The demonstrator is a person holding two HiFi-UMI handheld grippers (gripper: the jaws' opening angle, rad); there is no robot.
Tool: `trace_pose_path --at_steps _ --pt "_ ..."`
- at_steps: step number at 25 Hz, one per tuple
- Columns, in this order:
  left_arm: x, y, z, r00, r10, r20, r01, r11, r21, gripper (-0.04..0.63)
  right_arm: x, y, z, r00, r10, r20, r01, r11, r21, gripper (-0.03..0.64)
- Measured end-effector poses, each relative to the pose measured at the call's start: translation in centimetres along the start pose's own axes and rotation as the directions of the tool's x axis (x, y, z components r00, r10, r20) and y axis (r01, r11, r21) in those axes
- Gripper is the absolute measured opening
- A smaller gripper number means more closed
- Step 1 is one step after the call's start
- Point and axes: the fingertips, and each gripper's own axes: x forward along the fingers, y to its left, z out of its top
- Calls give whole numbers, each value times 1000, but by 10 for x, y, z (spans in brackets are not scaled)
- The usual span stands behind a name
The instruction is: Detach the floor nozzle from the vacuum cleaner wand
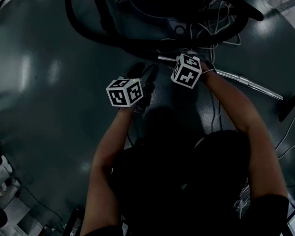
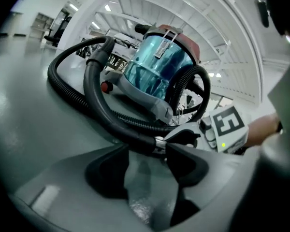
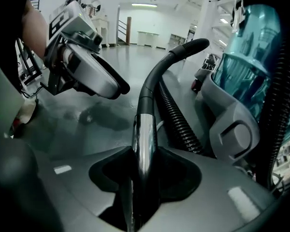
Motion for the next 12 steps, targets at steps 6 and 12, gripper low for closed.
trace_pose_path --at_steps 6,12 --pt "-1 2 20 994 -39 98 59 974 -220 275 -28 -5 1 996 -2 89 -2 999 44 170" --pt "10 -8 43 972 -65 224 158 890 -427 304 -45 -4 -9 993 1 115 -9 998 68 170"
